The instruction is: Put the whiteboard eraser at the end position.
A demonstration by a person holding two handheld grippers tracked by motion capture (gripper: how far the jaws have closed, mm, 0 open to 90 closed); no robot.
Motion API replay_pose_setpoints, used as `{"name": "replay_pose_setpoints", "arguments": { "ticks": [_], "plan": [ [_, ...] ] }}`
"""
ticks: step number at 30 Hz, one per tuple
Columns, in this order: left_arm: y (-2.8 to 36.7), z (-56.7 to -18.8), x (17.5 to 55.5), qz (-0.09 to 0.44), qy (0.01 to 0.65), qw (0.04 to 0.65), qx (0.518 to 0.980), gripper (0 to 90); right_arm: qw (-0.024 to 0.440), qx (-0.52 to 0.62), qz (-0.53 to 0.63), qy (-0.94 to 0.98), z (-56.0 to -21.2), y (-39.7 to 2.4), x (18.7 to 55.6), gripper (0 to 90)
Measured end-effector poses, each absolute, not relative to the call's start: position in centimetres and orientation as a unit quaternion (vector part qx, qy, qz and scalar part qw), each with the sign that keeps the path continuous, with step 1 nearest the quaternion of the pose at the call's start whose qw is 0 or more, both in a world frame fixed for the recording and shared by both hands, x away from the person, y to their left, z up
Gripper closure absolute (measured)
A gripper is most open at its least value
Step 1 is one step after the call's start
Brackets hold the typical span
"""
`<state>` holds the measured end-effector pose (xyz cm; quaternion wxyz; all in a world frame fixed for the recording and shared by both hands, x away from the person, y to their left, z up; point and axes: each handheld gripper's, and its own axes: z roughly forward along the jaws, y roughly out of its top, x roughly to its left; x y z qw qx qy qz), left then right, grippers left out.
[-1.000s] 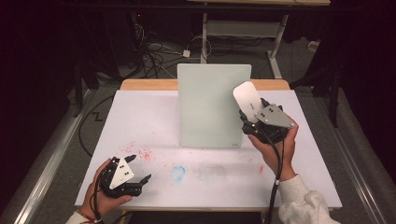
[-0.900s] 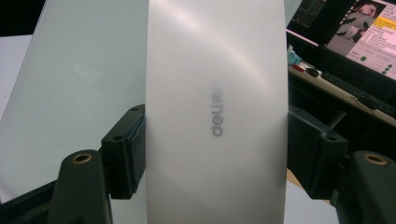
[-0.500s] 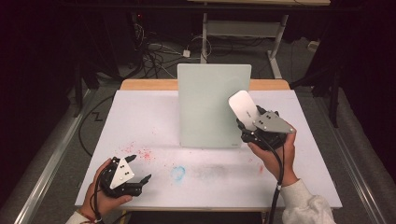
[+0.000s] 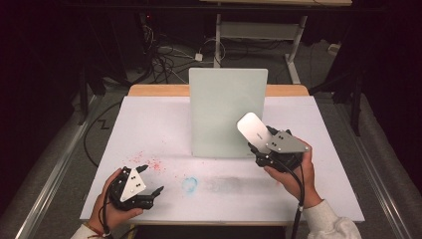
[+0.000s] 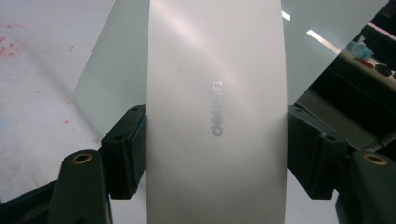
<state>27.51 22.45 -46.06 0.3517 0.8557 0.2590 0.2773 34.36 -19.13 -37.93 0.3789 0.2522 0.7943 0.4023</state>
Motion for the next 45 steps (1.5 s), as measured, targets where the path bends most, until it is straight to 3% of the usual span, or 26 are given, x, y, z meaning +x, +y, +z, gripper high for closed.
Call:
{"name": "replay_pose_setpoints", "arguments": {
  "ticks": [28,45],
  "plan": [
    [22.2,-46.2,27.6,0.273,0.254,0.346,0.861,18.4,0.296,0.190,0.352,0.868,-40.6,-21.7,33.8,30.9],
    [22.0,-46.4,27.7,0.272,0.253,0.343,0.863,18.5,0.177,0.126,0.273,0.937,-43.0,-22.6,34.8,30.8]
  ]
}}
